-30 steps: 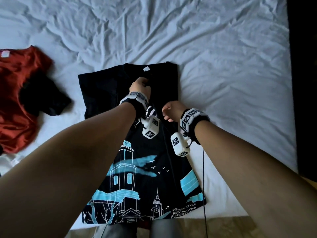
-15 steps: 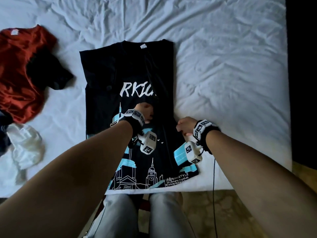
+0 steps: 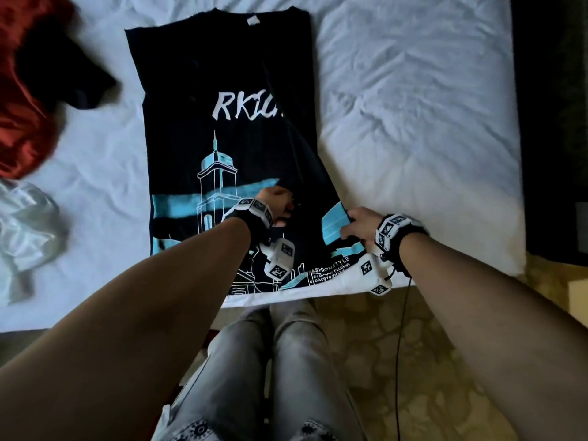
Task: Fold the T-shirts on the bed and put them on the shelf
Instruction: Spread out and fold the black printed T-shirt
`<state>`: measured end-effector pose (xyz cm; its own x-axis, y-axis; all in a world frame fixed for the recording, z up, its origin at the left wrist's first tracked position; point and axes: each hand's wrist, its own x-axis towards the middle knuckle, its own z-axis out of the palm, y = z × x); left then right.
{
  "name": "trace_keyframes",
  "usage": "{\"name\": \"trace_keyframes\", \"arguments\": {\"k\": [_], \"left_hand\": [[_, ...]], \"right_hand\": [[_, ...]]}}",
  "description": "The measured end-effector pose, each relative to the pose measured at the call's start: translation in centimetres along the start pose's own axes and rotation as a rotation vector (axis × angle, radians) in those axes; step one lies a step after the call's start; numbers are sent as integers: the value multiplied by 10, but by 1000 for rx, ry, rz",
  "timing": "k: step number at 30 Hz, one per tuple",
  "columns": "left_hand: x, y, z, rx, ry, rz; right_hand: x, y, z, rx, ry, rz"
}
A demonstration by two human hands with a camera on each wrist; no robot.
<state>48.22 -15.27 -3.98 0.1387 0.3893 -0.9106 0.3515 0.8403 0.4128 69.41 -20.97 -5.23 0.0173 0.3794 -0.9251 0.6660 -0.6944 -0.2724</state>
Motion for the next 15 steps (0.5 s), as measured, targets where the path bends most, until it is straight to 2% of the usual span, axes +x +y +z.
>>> {"name": "trace_keyframes", "arguments": {"k": [6,15], "left_hand": [[-28,-30,-3,-80,-103,-52],[-41,-60,-10,-201,-83,-76]], "right_hand": [[-50,-22,23,13,-16,-115],[-58,-58,87,-137,12,-252]]}}
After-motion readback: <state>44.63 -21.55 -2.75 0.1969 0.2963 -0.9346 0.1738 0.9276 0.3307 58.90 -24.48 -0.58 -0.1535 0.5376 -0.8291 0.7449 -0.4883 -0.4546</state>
